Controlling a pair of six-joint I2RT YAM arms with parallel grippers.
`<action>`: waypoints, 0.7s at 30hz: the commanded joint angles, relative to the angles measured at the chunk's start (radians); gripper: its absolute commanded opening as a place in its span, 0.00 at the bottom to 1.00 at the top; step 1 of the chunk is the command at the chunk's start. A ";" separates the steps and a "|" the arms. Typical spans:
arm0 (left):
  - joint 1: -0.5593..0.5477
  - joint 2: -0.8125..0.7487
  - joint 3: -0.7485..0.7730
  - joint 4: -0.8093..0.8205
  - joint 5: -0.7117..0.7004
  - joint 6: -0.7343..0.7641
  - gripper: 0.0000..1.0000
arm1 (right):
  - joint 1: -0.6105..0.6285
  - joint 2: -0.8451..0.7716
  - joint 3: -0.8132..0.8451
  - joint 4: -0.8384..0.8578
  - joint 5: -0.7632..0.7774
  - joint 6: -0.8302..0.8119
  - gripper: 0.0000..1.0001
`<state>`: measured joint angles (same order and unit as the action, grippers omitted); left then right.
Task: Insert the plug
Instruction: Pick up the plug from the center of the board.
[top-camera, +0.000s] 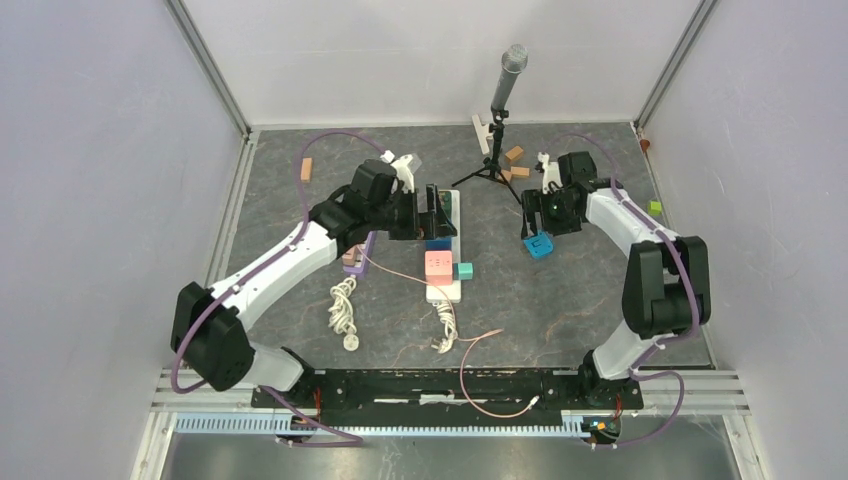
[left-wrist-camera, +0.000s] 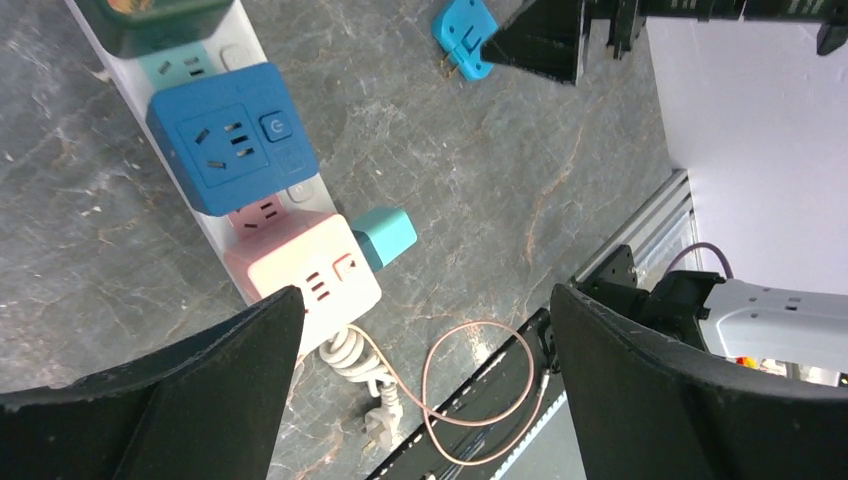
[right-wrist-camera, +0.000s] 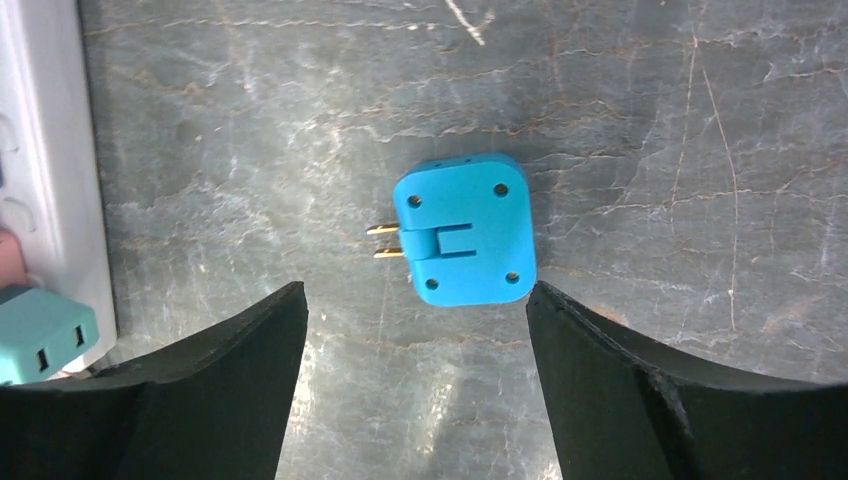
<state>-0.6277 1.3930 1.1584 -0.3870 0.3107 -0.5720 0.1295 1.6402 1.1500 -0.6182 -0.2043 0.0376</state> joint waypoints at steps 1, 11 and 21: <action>-0.006 0.061 0.037 0.019 0.063 -0.044 0.98 | -0.059 0.077 0.031 0.057 -0.049 0.042 0.85; -0.085 0.211 0.245 -0.061 0.033 0.260 1.00 | -0.081 0.167 0.020 0.093 -0.212 0.060 0.84; -0.187 0.559 0.576 -0.127 0.121 0.616 1.00 | -0.201 -0.019 -0.147 0.142 -0.218 0.149 0.87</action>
<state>-0.7643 1.8328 1.6073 -0.4732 0.4068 -0.1635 0.0143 1.7302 1.0431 -0.5144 -0.4152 0.1261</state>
